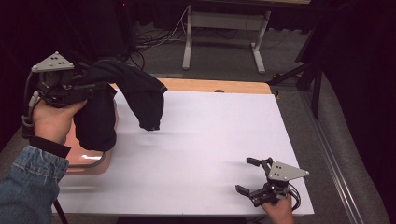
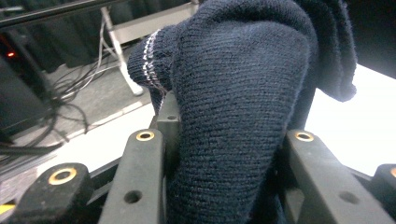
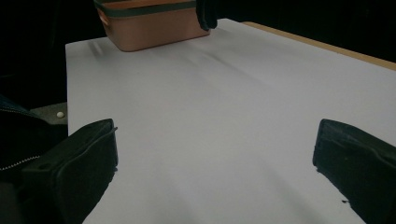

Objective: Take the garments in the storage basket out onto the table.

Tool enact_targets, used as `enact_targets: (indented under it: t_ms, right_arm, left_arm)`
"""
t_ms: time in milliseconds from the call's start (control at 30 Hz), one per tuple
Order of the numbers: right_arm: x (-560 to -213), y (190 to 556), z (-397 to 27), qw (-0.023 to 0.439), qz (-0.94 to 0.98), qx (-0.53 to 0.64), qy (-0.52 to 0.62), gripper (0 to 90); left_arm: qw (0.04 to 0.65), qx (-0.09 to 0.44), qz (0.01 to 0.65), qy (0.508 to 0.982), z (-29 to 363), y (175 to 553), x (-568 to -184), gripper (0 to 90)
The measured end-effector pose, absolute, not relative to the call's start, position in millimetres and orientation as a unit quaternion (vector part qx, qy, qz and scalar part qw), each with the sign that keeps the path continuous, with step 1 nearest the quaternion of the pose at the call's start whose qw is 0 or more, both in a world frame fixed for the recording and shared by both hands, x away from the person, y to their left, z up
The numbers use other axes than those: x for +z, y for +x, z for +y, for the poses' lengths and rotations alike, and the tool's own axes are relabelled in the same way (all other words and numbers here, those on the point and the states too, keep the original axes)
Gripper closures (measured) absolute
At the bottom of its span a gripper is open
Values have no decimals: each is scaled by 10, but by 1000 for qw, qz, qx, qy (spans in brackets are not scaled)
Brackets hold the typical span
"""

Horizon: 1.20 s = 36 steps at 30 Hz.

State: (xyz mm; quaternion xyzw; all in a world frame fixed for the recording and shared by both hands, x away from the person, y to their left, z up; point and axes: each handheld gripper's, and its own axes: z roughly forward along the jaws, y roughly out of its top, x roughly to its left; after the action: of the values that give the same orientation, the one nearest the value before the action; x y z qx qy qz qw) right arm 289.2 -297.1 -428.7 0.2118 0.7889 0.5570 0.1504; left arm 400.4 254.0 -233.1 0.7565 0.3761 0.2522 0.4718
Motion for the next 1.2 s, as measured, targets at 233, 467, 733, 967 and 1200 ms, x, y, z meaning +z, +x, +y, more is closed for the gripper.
enact_targets:
  t_ms: [233,467,733,967,1200]
  right_arm:
    - [-4284,2882,-2982,152,788,558,213,7]
    - [-4284,2879,-2988,152,787,559,212,7]
    - [-4283,2876,-2993,152,787,559,212,7]
    - [-4282,2874,-2993,151,787,560,212,7]
    - [-4280,2870,-3001,152,786,560,211,7]
  left_arm:
    - [500,236,358,752,2379,3993,-2346,645]
    - [522,220,348,747,2242,3992,-2391,645]
    - [549,205,333,738,2049,3972,-2470,644]
    - [564,193,318,737,1858,3978,-2570,644]
    - [572,183,303,740,1652,3997,-2691,642]
